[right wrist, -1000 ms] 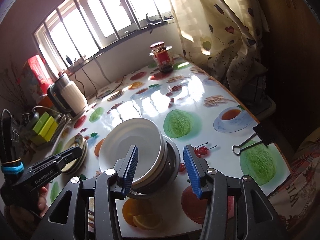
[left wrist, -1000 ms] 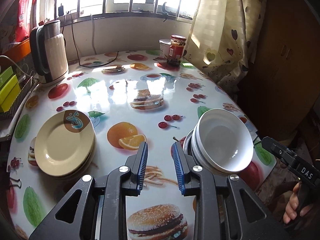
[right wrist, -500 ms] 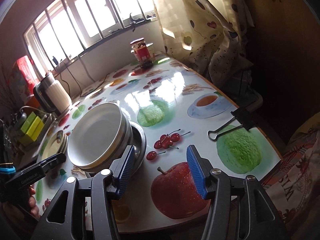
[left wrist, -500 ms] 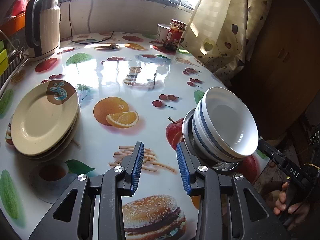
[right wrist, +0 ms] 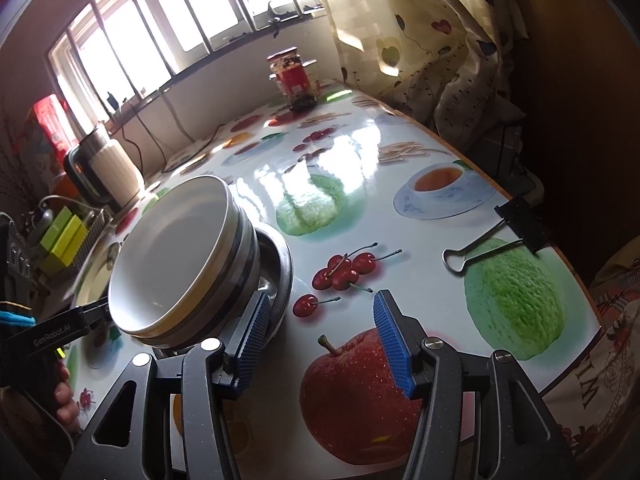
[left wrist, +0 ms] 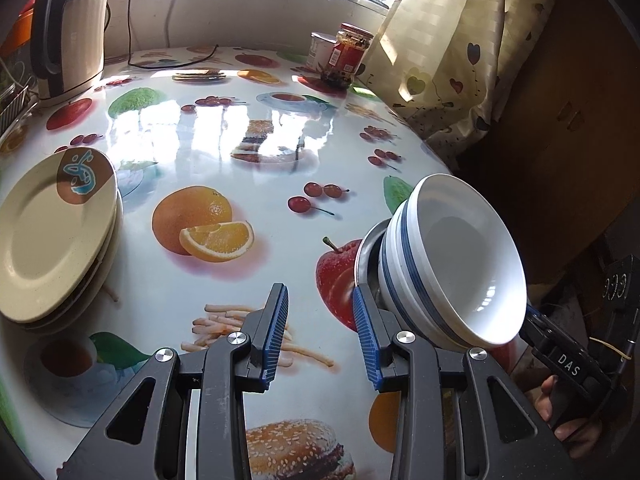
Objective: Organize plates and bowls
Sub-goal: 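Lift the blue-striped bowl stack and carry it toward the cream plates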
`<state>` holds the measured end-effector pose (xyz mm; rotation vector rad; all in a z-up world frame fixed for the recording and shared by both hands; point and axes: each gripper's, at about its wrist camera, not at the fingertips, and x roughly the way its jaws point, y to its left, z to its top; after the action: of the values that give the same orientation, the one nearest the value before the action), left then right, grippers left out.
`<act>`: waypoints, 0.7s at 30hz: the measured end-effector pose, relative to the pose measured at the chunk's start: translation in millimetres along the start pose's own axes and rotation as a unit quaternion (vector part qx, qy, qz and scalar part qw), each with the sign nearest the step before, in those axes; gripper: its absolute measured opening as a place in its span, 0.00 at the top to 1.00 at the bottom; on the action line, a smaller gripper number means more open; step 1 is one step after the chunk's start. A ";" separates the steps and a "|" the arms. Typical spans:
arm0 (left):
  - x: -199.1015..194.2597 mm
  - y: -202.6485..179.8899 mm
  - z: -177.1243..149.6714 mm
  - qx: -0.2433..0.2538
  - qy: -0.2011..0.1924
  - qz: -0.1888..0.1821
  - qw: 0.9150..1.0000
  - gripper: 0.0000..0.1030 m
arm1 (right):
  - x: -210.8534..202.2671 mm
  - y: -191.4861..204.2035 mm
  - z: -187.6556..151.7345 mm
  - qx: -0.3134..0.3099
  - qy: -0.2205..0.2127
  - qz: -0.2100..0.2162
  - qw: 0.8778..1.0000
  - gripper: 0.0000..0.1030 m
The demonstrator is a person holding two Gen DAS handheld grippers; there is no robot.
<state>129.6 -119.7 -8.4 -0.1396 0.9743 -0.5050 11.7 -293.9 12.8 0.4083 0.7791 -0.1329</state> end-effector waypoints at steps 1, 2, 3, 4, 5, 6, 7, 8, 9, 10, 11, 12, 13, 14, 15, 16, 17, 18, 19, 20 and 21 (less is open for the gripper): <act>1.3 -0.1 0.4 -0.003 0.002 -0.003 1.000 0.66 | 1.4 0.1 1.0 -0.001 0.000 0.000 1.000 0.47; 1.6 -0.5 0.9 -0.006 0.002 -0.005 1.000 0.66 | 3.0 0.4 1.8 -0.004 0.001 -0.002 1.000 0.47; 1.3 -1.9 1.1 -0.004 0.000 -0.010 1.000 0.66 | 4.6 0.7 2.8 -0.005 0.002 -0.002 1.000 0.47; 2.1 -3.7 1.7 0.001 -0.001 -0.012 1.000 0.66 | 5.8 0.7 3.5 -0.006 0.003 -0.001 1.000 0.47; 3.9 -5.2 1.9 0.004 0.002 -0.009 1.000 0.66 | 6.6 0.3 4.1 -0.006 0.002 0.001 1.000 0.47; 5.4 -5.9 2.1 0.004 0.004 -0.009 1.000 0.66 | 7.3 -0.1 4.3 -0.005 0.001 0.003 1.000 0.47; 6.8 -6.3 2.1 0.004 0.004 -0.011 1.000 0.66 | 8.7 -0.8 4.7 -0.005 0.002 0.004 1.000 0.47; 7.6 -6.0 2.4 0.003 0.004 -0.013 1.000 0.66 | 10.3 -1.3 5.0 -0.005 0.004 0.003 1.000 0.47; 8.4 -5.9 2.8 0.002 0.004 -0.014 1.000 0.66 | 11.8 -1.6 5.4 -0.005 0.005 0.005 1.000 0.47; 8.9 -5.8 3.1 0.002 0.004 -0.014 1.000 0.66 | 12.9 -1.4 5.5 -0.006 0.005 0.008 1.000 0.47; 9.5 -5.7 3.0 0.001 0.003 -0.015 1.000 0.66 | 14.1 -1.1 5.2 -0.008 0.006 0.008 1.000 0.47; 9.5 -5.3 2.6 -0.001 0.002 -0.016 1.000 0.66 | 14.5 -1.2 5.0 -0.009 0.005 0.009 1.000 0.47; 9.9 -5.2 2.4 -0.002 0.000 -0.018 1.000 0.66 | 14.6 -1.8 5.2 -0.008 0.004 0.012 1.000 0.47; 10.3 -4.9 2.2 -0.002 -0.001 -0.020 1.000 0.66 | 15.1 -2.5 5.4 -0.006 0.003 0.014 1.000 0.47; 10.4 -3.9 2.0 -0.005 -0.002 -0.023 1.000 0.66 | 15.6 -3.5 5.3 -0.004 0.002 0.017 1.000 0.47; 10.4 -2.8 1.2 -0.007 -0.003 -0.026 1.000 0.66 | 15.8 -4.9 4.8 0.000 0.002 0.021 1.000 0.47; 10.8 -1.4 0.5 -0.011 -0.004 -0.031 0.999 0.66 | 16.7 -5.9 5.0 0.003 0.002 0.025 1.000 0.47; 11.3 0.3 -0.1 -0.017 -0.004 -0.038 0.999 0.66 | 17.0 -7.0 4.3 0.007 0.002 0.029 1.000 0.47; 12.4 2.1 -0.8 -0.025 -0.003 -0.045 0.999 0.66 | 16.9 -8.2 3.3 0.011 0.002 0.033 0.999 0.48; 13.9 4.4 -1.0 -0.032 -0.001 -0.052 0.998 0.66 | 16.8 -8.1 2.3 0.012 0.000 0.038 0.999 0.51; 14.4 6.1 -1.3 -0.038 -0.001 -0.057 0.998 0.66 | 16.4 -8.2 1.3 0.012 -0.002 0.043 0.999 0.53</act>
<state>137.2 -121.0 -22.1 -0.2650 0.9878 -0.5728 22.0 -301.3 -0.5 0.4641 0.7547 -0.0623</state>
